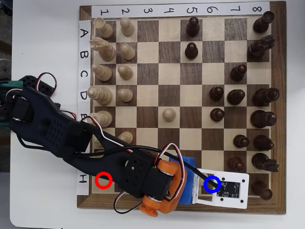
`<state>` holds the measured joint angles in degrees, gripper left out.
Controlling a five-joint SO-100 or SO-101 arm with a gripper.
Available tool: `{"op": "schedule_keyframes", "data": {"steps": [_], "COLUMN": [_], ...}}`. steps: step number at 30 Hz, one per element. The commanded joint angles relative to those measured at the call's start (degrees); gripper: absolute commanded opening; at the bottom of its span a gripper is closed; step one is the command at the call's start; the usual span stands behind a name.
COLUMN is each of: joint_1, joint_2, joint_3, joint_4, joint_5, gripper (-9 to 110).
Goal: Move the piece to destination
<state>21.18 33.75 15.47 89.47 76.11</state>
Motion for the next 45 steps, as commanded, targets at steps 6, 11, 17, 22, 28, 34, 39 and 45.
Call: {"op": "schedule_keyframes", "data": {"steps": [6,11,17,22,28,34,39,45], "joint_1": [-0.53,-0.62,-0.88,-0.97,-1.23,-1.14,-0.97,-0.79], "joint_2": [15.29,15.21,15.29,15.21,14.77,14.41,14.33,13.97], "joint_3": [-0.70,-0.88,-1.32,-1.23,-0.88,-0.88,-0.88,-0.88], "joint_4": [-5.71,-6.68,-7.29,-5.54,-5.89,-6.59,-7.47,-8.61], "joint_5": [-1.05,-1.14,-0.53,-0.09,-0.09,-0.09,0.79,0.79], "gripper": [12,13,14,12,10,6,1,0]}}
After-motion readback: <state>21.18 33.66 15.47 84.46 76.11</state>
